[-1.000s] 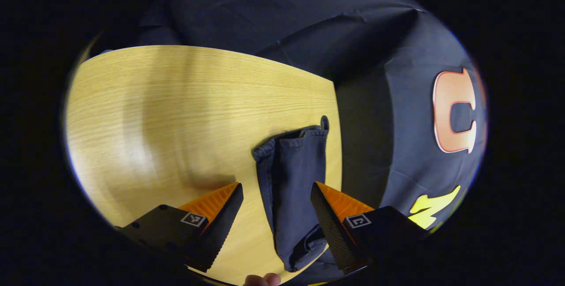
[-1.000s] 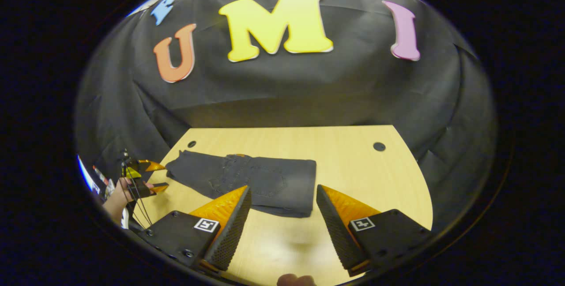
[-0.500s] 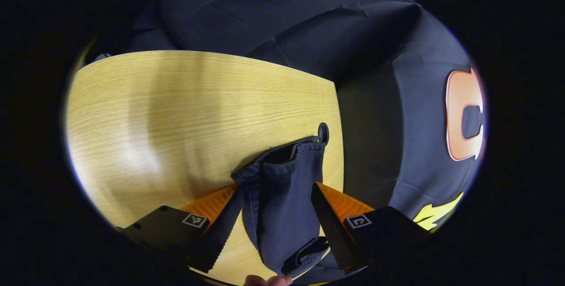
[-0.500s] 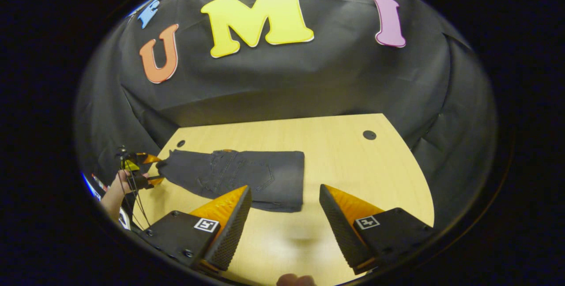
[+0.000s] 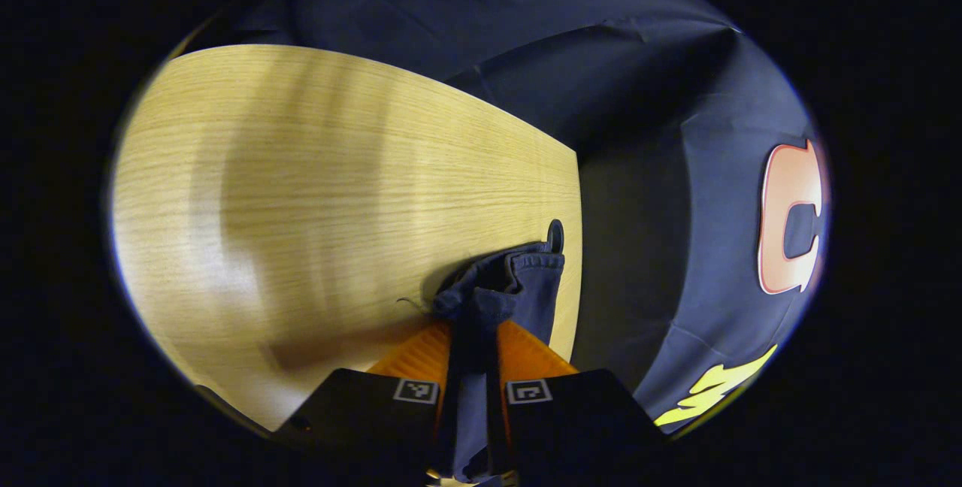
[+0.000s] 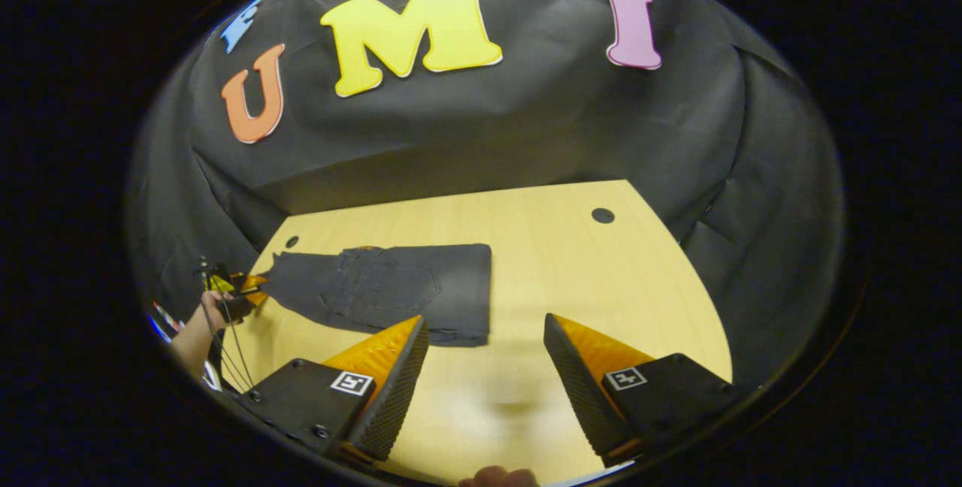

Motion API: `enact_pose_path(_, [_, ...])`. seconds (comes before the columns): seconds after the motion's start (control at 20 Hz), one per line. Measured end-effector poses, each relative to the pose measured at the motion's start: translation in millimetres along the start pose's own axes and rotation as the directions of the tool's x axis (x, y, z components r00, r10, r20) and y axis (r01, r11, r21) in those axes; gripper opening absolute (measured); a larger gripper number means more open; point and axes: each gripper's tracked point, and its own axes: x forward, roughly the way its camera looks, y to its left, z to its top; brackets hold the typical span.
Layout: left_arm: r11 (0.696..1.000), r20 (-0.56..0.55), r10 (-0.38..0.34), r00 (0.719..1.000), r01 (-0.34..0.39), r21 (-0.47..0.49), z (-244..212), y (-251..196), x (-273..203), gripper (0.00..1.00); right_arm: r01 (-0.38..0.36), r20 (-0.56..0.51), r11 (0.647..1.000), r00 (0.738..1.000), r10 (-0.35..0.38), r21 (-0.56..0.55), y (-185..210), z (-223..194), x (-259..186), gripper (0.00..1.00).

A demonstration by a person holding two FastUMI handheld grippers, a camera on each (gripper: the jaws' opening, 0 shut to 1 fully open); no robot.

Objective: Grasp the waist and the cuffs of the jeans and fold them to make the two legs overlap; first hold the waist and fold one-third of the jeans toward the cuffs, then hold the cuffs and fold the remaining one-third in the same direction to finish folding.

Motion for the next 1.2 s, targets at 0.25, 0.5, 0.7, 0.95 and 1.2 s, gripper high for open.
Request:
enact_pose_path(0.25, [0.984, 0.047, -0.102, 0.994, 0.094, 0.152, -12, -54, -27, 0.09, 0.031, 0.06, 0.998, 0.998, -0.028, -0.054, -9, -3, -28, 0.89])
enact_pose_path(0.5, [0.87, 0.032, -0.263, 0.964, 0.223, 0.44, -63, -146, -77, 0.08, 0.048, 0.098, 0.998, 0.994, -0.045, -0.037, -27, -10, -54, 0.89])
enact_pose_path(0.7, [0.765, -0.044, -0.365, 0.93, 0.327, 0.555, -153, -214, -105, 0.08, 0.066, 0.123, 0.998, 0.99, -0.064, -0.013, -45, -23, -82, 0.96])
enact_pose_path(0.95, [0.584, -0.212, -0.396, 0.893, 0.423, 0.693, -288, -241, -118, 0.08, 0.134, 0.136, 0.989, 0.98, -0.142, 0.066, -90, -41, -117, 0.96])
enact_pose_path(1.2, [0.532, -0.3, -0.339, 0.892, 0.445, 0.721, -383, -200, -94, 0.07, 0.209, 0.123, 0.971, 0.967, -0.223, 0.116, -131, -59, -139, 0.96])
